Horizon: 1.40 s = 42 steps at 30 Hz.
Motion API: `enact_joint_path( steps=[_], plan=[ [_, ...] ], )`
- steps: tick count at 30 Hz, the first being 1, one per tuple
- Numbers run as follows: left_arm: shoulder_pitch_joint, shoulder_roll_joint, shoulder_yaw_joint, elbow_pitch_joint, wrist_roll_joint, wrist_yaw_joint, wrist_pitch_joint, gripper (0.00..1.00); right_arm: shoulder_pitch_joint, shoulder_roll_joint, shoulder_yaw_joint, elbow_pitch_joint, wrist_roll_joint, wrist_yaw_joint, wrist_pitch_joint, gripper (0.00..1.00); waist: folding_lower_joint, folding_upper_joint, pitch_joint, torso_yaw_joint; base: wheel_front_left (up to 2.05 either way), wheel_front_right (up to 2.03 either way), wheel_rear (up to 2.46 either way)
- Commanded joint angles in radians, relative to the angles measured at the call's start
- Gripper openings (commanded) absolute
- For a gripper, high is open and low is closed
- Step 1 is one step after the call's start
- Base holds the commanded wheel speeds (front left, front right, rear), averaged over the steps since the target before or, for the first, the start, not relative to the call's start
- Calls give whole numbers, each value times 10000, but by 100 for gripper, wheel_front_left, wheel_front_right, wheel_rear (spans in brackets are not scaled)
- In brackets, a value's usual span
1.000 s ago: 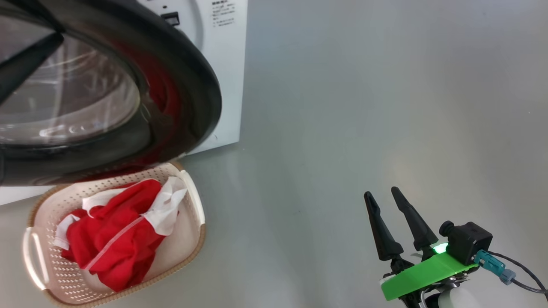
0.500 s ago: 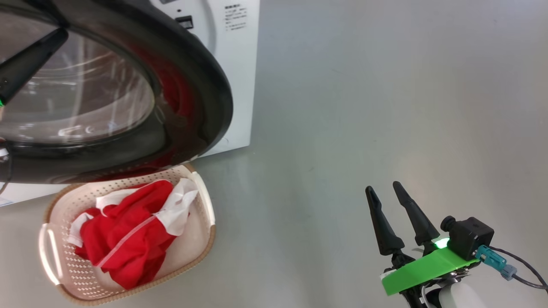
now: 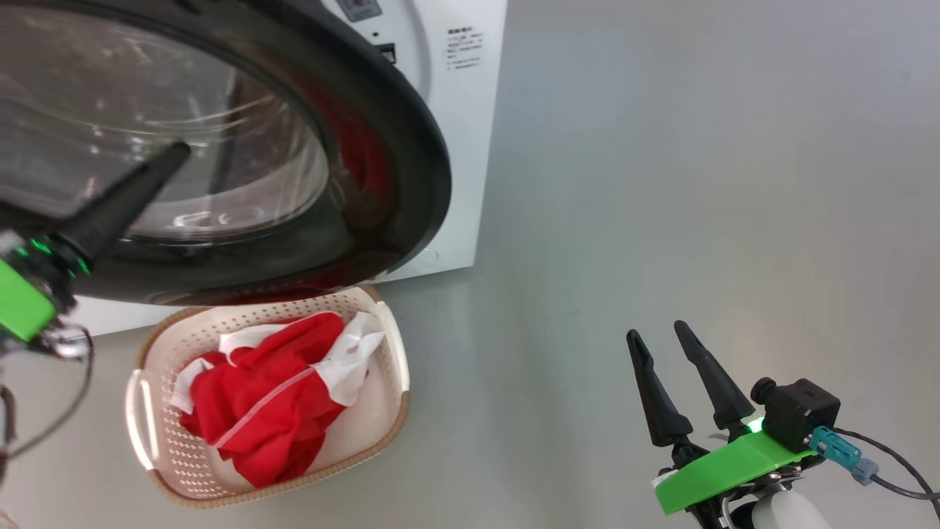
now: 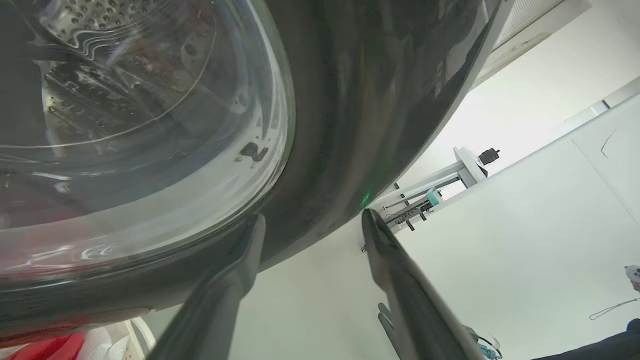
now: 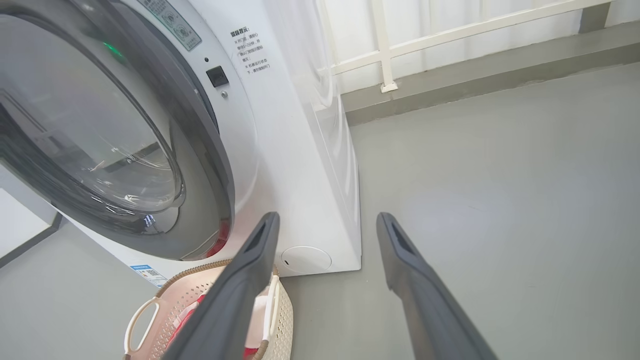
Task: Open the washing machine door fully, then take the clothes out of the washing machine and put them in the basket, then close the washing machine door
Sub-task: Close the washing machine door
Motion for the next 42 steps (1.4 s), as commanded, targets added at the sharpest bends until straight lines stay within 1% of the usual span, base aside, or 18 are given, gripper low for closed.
enact_joint_path(
  steps=[1, 6, 11, 12, 19, 25, 28, 29, 33, 39, 42],
  plan=[
    [244, 363, 515, -323, 17, -38, -337, 100, 67, 20, 165, -157, -121, 16, -120, 100, 0, 0, -245, 326, 0, 0, 0],
    [1237, 124, 329, -337, 328, -38, -1120, 100, 178, 20, 126, -39, -312, 16, -120, 100, 0, 0, -499, 701, 0, 0, 0],
    [2227, -73, 189, -256, 327, -38, -1920, 100, 270, -68, 108, 14, -397, 16, -120, 100, 0, 0, -692, 1003, 0, 0, 0],
    [2227, -73, 189, -256, 327, -38, -1920, 100, 270, -68, 108, 14, -397, 16, -120, 100, 0, 0, -692, 1003, 0, 0, 0],
    [3608, -399, 447, -8, 3, -38, -2987, 100, 469, -325, 87, 38, -338, 16, -120, 100, 0, 0, -961, 1241, 0, 0, 0],
    [4636, -464, 329, 252, 490, -38, -4003, 100, 780, -531, -11, 33, -267, 16, -120, 100, 0, 0, -1157, 1358, 0, 0, 0],
    [5009, -411, 8, 460, 906, -38, -4763, 100, 939, -610, -35, 47, -224, 16, -120, 100, 0, 0, -1265, 1361, 0, 0, 0],
    [5120, -317, -169, 543, 1153, -38, -5039, 100, 980, -636, -40, 49, -205, 16, -120, 100, 0, 0, -1292, 1351, 0, 0, 0],
    [5394, 6, -1127, 1035, 1955, -38, -6205, 100, 1145, -722, -133, 41, -147, 16, -120, 100, 0, 0, -1404, 1336, 0, 0, 0],
    [5266, 411, -2584, 2217, 2823, -38, -8086, 100, 1314, -825, -303, -4, -115, 16, -120, 100, 0, 0, -1482, 1283, 0, 0, 0],
    [5103, 484, -3014, 2829, 3325, -38, -8606, 100, 1371, -842, -419, -39, -113, 16, -120, 100, 0, 0, -1500, 1251, 0, 0, 0]
  ],
)
